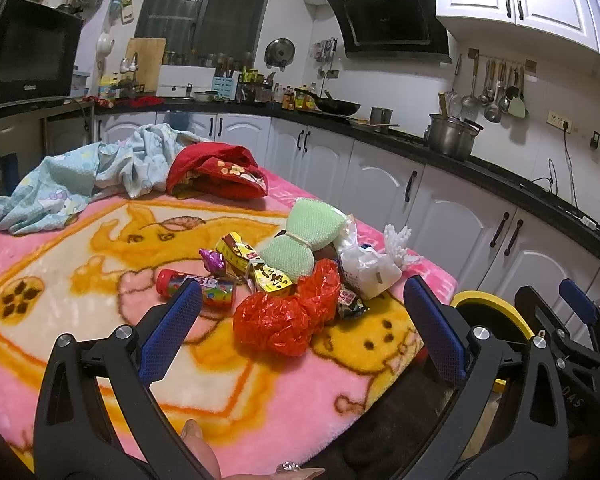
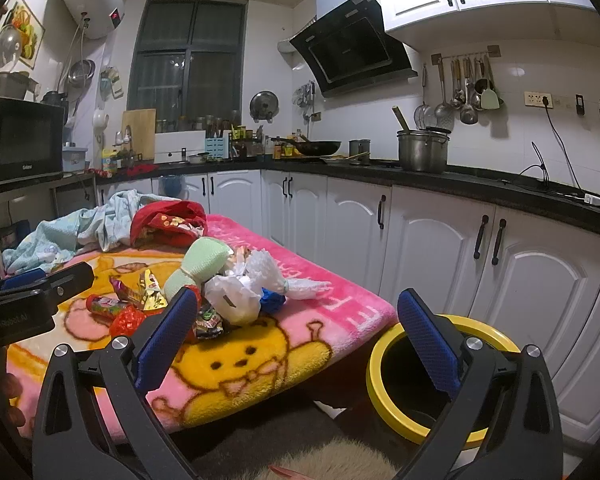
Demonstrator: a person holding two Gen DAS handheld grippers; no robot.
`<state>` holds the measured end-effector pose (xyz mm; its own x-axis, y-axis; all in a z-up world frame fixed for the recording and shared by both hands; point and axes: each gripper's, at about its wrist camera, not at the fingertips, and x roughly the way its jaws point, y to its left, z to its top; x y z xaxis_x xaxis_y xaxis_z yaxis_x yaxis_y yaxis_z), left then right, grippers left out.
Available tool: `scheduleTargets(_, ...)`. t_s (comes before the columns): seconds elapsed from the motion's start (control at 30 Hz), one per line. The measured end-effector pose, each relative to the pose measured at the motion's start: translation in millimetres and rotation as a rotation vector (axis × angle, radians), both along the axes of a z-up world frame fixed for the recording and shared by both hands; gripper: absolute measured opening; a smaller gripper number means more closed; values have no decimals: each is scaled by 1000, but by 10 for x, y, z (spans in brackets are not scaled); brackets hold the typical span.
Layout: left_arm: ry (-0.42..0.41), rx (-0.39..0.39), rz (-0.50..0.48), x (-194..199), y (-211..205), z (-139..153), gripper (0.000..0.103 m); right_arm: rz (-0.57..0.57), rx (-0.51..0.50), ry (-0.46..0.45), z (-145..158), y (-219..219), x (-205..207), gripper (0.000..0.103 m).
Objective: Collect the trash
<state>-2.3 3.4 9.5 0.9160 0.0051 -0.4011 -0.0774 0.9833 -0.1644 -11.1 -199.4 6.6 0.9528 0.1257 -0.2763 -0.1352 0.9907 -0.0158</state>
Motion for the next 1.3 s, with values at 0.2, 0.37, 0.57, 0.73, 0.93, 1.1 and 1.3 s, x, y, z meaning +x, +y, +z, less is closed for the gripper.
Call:
scheduleTargets(0.2,-3,1,0,-6,-5,11,93,0,-1,-3,-3,3,-9,97)
scheduleTargets(0.37,-3,2,0,-7,-5,13,93,0,-1,-5,-1,5,-12,97)
scheduleTargets(0.57,-4,2,1,-9,-6,15,93,0,-1,-6,-5,8,-14,97)
scheduleTargets(0.73,-7,3,1,-13,-3,29,93,3,-2,-4,15,3,-17,97)
scheduleTargets(0.93,-5,2,3,-12,1,52,93,18,-8,9,116,-8,-10,97)
scheduleTargets(1.1,-5,3,7,-8,22,71,93,45,-18,24,18,104,-7,97)
scheduleTargets(1.3,3,-32,53,20,272,-19,93,125,-48,85,-90,282,153,97)
